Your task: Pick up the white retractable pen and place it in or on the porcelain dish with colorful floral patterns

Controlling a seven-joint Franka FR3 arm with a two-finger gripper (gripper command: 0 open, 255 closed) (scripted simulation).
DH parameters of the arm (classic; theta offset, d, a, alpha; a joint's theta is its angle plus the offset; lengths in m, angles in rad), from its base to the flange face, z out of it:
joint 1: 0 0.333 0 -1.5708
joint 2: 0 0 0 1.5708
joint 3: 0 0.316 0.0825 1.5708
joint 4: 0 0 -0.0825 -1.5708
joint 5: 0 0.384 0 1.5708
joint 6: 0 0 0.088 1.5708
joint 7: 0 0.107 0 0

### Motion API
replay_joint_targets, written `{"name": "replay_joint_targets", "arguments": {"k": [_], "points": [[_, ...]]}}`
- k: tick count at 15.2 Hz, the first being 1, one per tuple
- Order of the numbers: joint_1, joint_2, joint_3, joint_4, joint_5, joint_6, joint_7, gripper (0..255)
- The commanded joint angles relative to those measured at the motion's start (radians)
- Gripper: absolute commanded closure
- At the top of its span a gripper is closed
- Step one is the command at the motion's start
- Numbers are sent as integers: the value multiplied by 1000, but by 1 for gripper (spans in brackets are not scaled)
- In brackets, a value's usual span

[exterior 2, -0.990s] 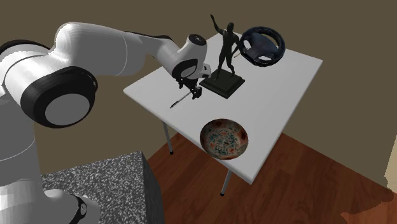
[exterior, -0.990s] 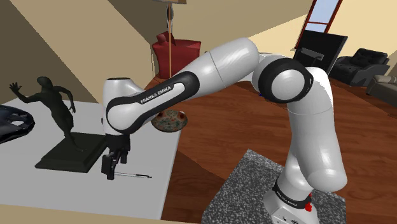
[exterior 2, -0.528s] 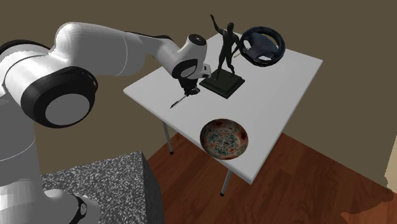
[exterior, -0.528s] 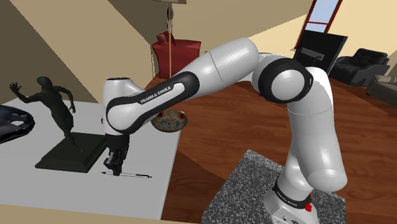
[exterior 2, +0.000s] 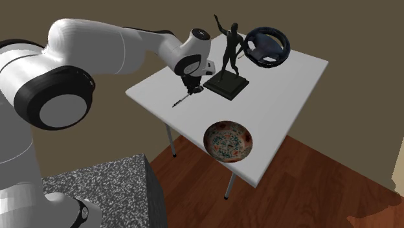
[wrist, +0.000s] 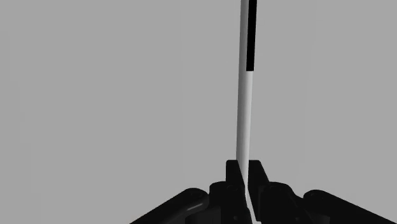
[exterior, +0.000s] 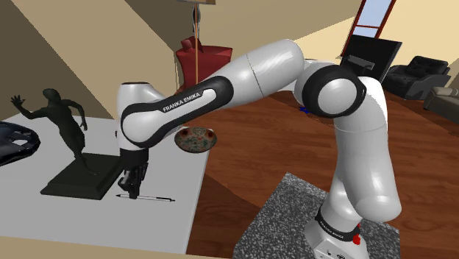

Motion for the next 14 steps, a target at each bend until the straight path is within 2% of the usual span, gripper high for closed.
{"name": "replay_joint_targets", "arguments": {"k": [1,14], "points": [[-1,-11,0,10,0,-21,4,255],[-4,-64,2,108,-5,-168,37,255]]}}
